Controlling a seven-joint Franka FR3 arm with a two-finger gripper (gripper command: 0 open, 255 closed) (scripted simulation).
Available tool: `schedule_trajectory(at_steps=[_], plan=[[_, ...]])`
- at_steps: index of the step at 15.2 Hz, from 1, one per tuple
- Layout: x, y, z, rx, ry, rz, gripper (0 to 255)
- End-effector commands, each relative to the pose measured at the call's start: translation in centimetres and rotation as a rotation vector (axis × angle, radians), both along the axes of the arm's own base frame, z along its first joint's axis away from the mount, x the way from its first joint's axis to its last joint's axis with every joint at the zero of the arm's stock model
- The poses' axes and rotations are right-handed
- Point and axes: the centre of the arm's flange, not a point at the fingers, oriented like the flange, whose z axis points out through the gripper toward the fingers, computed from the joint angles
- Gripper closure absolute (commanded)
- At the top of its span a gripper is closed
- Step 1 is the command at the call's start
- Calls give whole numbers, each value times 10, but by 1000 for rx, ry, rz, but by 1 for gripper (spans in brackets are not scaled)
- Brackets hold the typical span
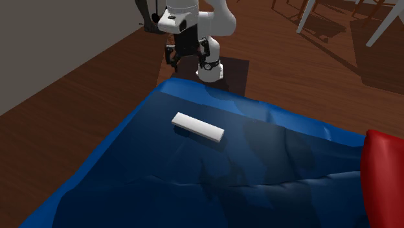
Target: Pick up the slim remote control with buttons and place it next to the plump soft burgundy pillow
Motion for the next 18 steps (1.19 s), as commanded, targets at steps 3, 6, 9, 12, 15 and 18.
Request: schedule_trajectory(at_steps=[3,6,9,12,15,18], plan=[[38,10,-37,-15,-5,176,0],[64,22,-65,-25,-7,304,0],[89,37,-92,-35,-9,432,0],[111,55,-120,-45,-11,560,0],[121,64,-139,-50,-12,622,0],[122,64,-155,-50,-12,622,0]])
